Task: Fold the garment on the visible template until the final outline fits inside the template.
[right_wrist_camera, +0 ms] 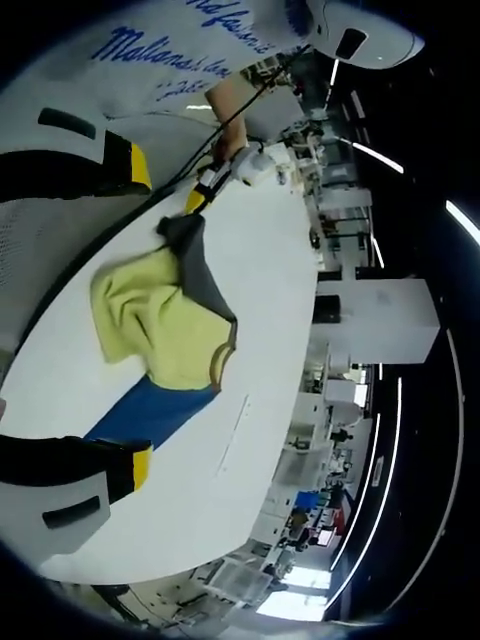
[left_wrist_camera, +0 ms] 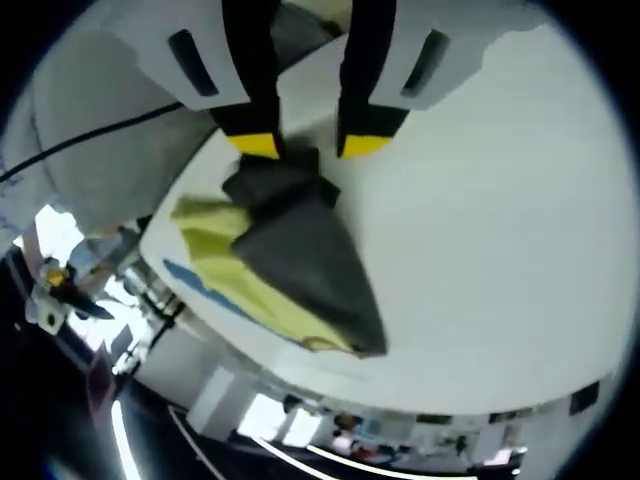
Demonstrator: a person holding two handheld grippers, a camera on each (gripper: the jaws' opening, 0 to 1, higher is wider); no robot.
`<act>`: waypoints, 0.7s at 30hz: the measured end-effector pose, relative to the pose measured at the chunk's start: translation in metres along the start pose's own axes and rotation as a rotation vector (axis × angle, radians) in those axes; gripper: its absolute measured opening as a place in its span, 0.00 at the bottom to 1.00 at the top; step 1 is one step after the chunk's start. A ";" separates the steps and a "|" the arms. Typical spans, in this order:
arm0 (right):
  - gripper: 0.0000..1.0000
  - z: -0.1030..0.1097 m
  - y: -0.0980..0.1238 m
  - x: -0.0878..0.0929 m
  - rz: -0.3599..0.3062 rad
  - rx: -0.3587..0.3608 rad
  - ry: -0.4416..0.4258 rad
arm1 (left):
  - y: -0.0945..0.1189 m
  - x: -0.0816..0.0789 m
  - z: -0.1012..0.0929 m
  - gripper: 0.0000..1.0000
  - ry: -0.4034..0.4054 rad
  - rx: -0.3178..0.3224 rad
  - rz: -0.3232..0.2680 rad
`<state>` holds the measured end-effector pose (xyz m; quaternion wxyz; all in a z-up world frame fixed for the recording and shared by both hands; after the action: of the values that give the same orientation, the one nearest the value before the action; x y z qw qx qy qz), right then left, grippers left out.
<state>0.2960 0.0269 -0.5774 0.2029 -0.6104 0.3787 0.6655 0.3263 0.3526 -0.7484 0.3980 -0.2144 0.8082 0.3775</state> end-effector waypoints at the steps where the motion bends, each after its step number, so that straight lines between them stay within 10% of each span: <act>1: 1.00 0.000 0.000 0.000 0.001 0.000 0.000 | -0.001 0.000 -0.001 0.17 0.003 0.009 0.000; 21: 1.00 0.002 0.001 0.004 0.007 0.005 -0.004 | -0.006 0.011 0.001 0.10 0.000 0.032 0.043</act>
<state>0.2931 0.0265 -0.5808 0.2029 -0.6074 0.3820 0.6663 0.3240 0.3485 -0.7607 0.3932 -0.1905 0.8185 0.3731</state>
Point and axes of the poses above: the point that each gripper's makers call its tool centre point, and the gripper's own axes: y roughly backward along the fingers, z roughly to its left, x roughly out of its underside, the point moved 2 cm from there along y, roughly backward along the fingers, and after that the axes turned 14 degrees about -z, right-handed, at the moved point
